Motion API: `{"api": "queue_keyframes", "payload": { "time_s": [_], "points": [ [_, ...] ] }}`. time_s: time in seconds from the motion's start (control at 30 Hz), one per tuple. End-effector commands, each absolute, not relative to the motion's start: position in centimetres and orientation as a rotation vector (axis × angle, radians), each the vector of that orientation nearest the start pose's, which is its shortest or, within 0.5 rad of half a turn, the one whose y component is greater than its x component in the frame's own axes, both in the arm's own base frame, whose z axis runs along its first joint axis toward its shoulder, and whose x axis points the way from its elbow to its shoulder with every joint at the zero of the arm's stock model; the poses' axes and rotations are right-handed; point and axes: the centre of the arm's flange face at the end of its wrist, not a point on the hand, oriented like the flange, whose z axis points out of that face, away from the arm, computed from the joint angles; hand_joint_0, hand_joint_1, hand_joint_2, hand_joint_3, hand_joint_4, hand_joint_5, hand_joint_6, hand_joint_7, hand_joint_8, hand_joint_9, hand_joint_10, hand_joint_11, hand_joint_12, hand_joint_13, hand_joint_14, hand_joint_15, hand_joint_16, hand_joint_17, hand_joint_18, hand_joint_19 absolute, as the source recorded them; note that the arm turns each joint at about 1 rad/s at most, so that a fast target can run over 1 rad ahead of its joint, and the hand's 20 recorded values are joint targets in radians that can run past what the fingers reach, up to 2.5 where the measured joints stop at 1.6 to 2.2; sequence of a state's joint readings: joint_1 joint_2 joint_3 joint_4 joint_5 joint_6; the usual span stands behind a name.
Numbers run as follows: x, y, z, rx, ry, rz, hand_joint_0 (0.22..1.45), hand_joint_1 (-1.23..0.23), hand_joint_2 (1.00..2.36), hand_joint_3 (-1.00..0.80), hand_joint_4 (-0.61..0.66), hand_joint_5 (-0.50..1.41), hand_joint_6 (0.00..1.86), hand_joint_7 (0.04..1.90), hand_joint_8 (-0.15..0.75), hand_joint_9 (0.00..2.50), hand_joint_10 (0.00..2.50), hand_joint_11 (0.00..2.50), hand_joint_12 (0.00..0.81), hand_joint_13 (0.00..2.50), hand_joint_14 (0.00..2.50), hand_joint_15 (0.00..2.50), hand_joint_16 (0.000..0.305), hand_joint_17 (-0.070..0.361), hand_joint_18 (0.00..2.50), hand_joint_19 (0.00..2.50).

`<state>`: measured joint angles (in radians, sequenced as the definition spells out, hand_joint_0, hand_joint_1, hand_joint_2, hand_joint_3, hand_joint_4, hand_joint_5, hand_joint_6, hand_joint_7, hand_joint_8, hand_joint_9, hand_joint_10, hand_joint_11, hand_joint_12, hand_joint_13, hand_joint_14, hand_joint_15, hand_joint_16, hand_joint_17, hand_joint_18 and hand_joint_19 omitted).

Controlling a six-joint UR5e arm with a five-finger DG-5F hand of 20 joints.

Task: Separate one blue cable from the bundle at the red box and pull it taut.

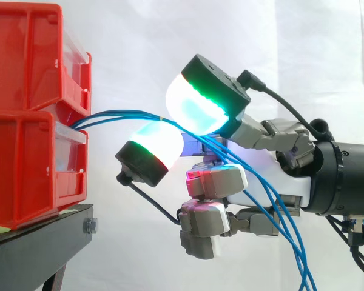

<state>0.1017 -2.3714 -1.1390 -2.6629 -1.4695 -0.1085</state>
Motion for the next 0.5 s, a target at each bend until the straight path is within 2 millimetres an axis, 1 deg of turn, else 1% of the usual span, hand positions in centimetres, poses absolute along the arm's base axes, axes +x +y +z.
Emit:
{"api": "queue_keyframes", "payload": {
  "time_s": [0.0,0.07,0.1,0.33,0.4,0.47],
  "points": [
    [79.08,-6.38,22.89,1.058,1.172,1.179,0.51,-0.64,1.00,-0.50,0.01,-0.10,0.88,1.15,0.296,1.48,0.03,1.03,0.356,1.35,0.03,0.88,0.055,0.124,1.02,0.96],
    [79.08,-6.26,22.87,1.057,1.175,1.178,0.55,-0.57,1.00,-0.50,0.00,-0.10,0.88,1.15,0.284,1.48,0.03,1.03,0.340,1.34,0.03,0.89,0.053,0.118,1.01,0.97],
    [79.07,-6.38,22.87,1.058,1.174,1.177,0.56,-0.57,1.00,-0.50,0.00,-0.10,0.88,1.16,0.284,1.48,0.03,1.04,0.342,1.34,0.03,0.89,0.052,0.116,1.01,0.98],
    [79.09,-6.27,22.89,1.057,1.172,1.178,0.58,-0.57,1.00,-0.50,0.00,-0.10,0.88,1.17,0.284,1.48,0.03,1.05,0.335,1.34,0.03,0.90,0.051,0.115,1.00,0.99],
    [79.08,-6.26,22.87,1.057,1.175,1.178,0.62,-0.66,1.00,-0.49,-0.02,-0.10,0.88,1.19,0.282,1.48,0.03,1.05,0.332,1.34,0.03,0.90,0.050,0.113,0.99,0.99],
    [79.13,-6.13,22.94,1.056,1.174,1.180,0.61,-0.74,1.01,-0.35,-0.02,-0.10,0.88,1.22,0.288,1.48,0.03,1.07,0.336,1.33,0.03,0.91,0.051,0.114,0.99,1.01]
  ]
}}
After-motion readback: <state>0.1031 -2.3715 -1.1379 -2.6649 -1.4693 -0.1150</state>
